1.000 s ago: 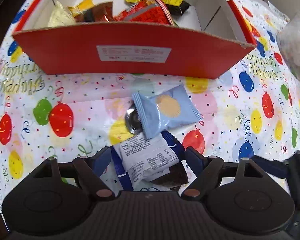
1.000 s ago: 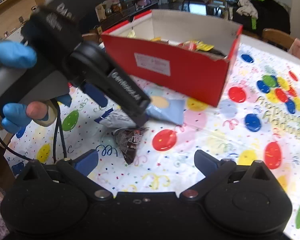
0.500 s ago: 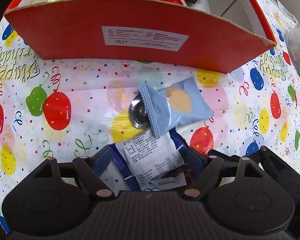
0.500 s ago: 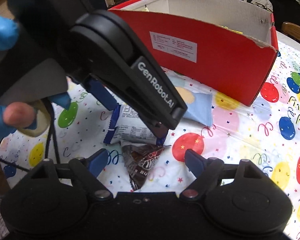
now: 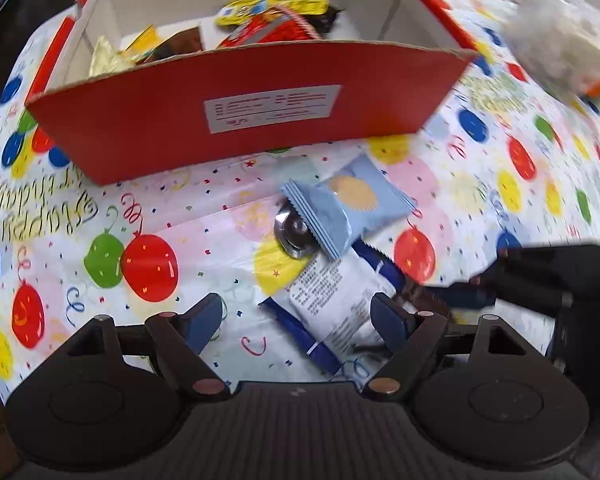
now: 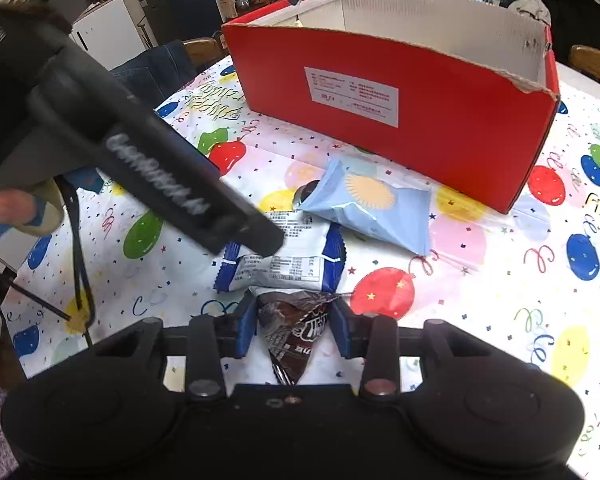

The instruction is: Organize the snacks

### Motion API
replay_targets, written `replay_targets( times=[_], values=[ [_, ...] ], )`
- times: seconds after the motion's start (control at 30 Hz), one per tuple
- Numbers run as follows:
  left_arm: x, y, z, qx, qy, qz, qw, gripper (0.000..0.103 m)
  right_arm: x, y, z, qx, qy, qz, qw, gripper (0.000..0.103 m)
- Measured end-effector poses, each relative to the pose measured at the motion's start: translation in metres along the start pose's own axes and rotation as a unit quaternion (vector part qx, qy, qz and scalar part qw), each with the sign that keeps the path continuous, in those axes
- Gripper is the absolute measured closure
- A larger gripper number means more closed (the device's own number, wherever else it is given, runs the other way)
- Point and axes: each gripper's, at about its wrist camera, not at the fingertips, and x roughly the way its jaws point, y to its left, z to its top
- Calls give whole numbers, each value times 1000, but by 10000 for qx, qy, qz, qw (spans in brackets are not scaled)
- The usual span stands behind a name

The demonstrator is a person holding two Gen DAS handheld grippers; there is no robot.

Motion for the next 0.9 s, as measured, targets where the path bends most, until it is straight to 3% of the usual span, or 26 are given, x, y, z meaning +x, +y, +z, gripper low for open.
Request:
replay_targets(
  times=[0.23,0.43,0.53,0.6,0.9],
  values=[
    [8,-25,-8,1228,-139,240,9920,22,-28,-14,-13,268,-106,89,9995,71],
    [19,-41,-9,1719,-116,155,9849,23,-54,-33,-24,788,-220,6,9966,71],
    [25,-46,-9,1756,-53,112,9844,28,-59,-39,-28,982,-264,-36,9948,71],
    [28,-45,-7,1717,-45,190,9850,37,-63,-40,-30,1045,-303,-50,9940,71],
    [27,-45,-18,1502,-149,225,9883,49,-70,-41,-33,1118,-416,-119,9928,71]
  ],
)
